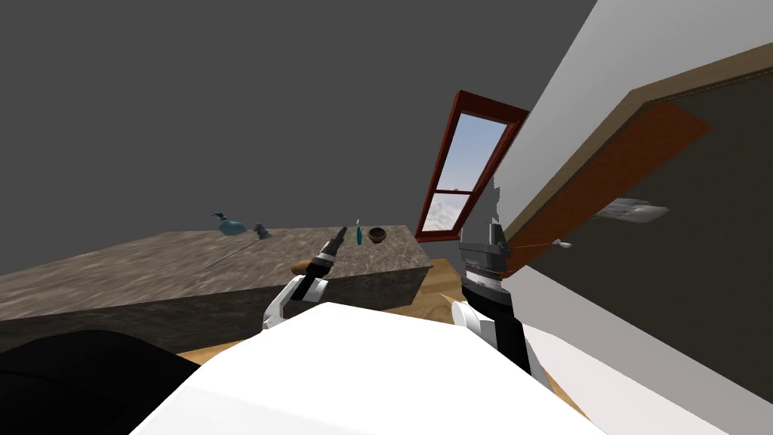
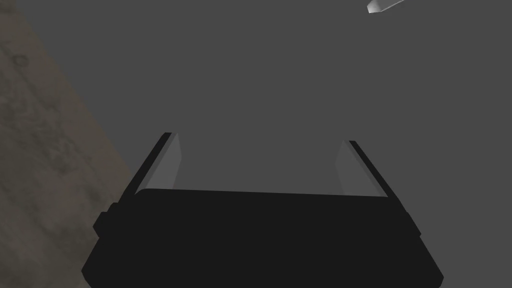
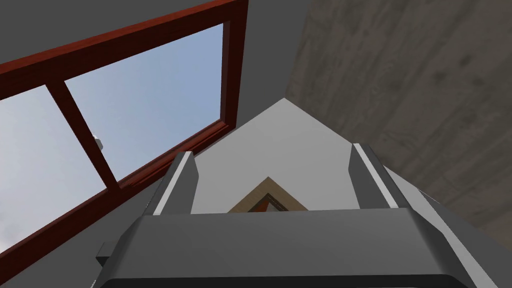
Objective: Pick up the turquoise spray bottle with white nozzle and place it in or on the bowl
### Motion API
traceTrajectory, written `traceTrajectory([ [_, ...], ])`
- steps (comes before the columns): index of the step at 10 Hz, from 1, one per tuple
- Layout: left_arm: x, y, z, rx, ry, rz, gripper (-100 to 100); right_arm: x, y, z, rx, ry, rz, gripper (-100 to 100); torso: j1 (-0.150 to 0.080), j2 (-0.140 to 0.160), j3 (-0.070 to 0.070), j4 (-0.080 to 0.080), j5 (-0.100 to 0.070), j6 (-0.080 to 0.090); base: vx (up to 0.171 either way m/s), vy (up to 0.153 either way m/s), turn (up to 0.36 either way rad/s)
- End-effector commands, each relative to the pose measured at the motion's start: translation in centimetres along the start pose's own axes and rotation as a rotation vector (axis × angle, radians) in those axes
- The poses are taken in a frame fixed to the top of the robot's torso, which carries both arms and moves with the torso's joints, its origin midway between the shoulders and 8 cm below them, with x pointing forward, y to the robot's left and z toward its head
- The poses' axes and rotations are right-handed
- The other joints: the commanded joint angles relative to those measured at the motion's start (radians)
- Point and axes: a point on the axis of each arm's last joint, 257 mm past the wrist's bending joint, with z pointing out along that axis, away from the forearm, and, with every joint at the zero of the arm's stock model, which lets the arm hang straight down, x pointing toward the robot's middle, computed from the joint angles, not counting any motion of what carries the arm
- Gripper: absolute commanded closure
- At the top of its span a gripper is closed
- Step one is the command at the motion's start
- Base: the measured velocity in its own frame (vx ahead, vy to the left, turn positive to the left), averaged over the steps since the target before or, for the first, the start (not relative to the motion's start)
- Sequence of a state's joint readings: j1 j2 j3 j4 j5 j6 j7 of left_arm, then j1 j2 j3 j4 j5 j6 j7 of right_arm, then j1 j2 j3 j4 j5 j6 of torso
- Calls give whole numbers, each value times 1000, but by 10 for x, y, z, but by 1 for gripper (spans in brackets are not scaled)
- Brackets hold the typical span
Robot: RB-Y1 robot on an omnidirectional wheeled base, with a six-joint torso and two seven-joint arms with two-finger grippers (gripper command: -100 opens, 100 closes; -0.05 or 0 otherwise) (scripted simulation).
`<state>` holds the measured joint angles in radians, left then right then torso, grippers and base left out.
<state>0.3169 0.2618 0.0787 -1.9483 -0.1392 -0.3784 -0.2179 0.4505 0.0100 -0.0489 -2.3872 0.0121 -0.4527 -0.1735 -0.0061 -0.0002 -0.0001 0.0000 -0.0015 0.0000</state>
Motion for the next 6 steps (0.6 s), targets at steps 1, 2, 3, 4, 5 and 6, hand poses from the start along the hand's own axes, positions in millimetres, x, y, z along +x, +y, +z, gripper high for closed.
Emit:
traceTrajectory([
  [1, 3, 25, 1, -60, 29, 69, -100, 0, 0, 0, 0, 0, 0, 0, 0, 0, 0, 0, 0, 0, 15, -106, -111],
  [2, 3, 42, 1, -95, 47, 112, -100, 0, 0, 0, 0, 0, 0, 0, -1, 0, 0, 0, 0, 0, 25, -104, -104],
  [3, 3, 58, 1, -130, 65, 155, -100, 0, 0, 0, 0, 0, 0, 0, -1, -1, -1, 0, 0, 0, 21, -92, -127],
  [4, 2, 76, -1, -168, 83, 199, -100, 0, 0, 0, 0, 0, 0, 0, 0, -1, -1, 0, 0, 0, 18, -91, -105],
  [5, 0, 90, 0, -199, 98, 244, -100, 0, 0, 0, 0, 0, 0, 0, 0, -1, 0, 0, 0, 0, 10, -95, -87],
  [6, 1, 94, -2, -206, 101, 244, -100, 0, 0, 0, 0, 0, 0, 0, 0, 0, 0, 0, 0, 0, 7, -60, -23],
])
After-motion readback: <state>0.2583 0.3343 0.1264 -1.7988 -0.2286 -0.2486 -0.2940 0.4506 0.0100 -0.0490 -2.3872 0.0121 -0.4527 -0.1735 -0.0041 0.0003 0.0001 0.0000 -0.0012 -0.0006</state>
